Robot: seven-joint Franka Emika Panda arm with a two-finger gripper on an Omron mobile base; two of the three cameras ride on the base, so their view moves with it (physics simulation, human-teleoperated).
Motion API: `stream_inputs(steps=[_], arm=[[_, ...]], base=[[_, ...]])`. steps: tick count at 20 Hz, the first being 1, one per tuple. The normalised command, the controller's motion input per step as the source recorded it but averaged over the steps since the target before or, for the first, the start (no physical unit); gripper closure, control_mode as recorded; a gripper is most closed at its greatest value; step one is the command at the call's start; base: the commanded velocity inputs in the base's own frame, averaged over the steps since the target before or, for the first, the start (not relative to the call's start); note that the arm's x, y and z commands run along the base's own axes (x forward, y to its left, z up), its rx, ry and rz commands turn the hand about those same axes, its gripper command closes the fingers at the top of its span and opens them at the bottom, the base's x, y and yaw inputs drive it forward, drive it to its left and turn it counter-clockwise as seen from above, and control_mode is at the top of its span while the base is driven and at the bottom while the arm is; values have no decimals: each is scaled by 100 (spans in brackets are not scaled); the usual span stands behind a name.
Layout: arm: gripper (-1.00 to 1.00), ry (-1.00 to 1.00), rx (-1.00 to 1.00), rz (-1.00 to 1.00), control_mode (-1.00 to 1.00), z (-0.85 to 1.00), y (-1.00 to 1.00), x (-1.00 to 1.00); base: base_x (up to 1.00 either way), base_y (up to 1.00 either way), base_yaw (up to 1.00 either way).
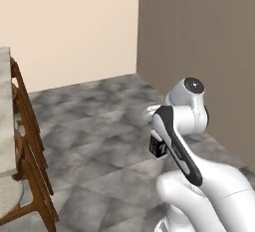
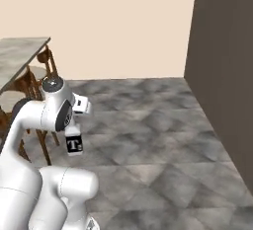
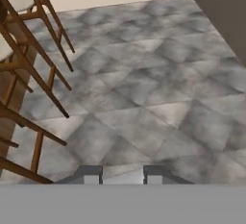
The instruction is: Move the drinks to the dining counter.
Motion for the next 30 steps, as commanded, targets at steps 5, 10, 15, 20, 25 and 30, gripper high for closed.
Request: stream_inputs(steps=[5, 10, 15, 20, 25, 30], arm=[[100, 0, 0, 0, 100, 0, 0, 0], [100, 0, 0, 0, 100, 0, 0, 0], [100, 0, 0, 0, 100, 0, 0, 0], [100, 0, 0, 0, 100, 0, 0, 0], [100, 0, 0, 0, 100, 0, 0, 0], [100, 0, 0, 0, 100, 0, 0, 0]], base=[[68, -33, 57], [28, -19, 39], [15, -2, 37], [21, -9, 41], [34, -21, 33], [51, -14, 22]])
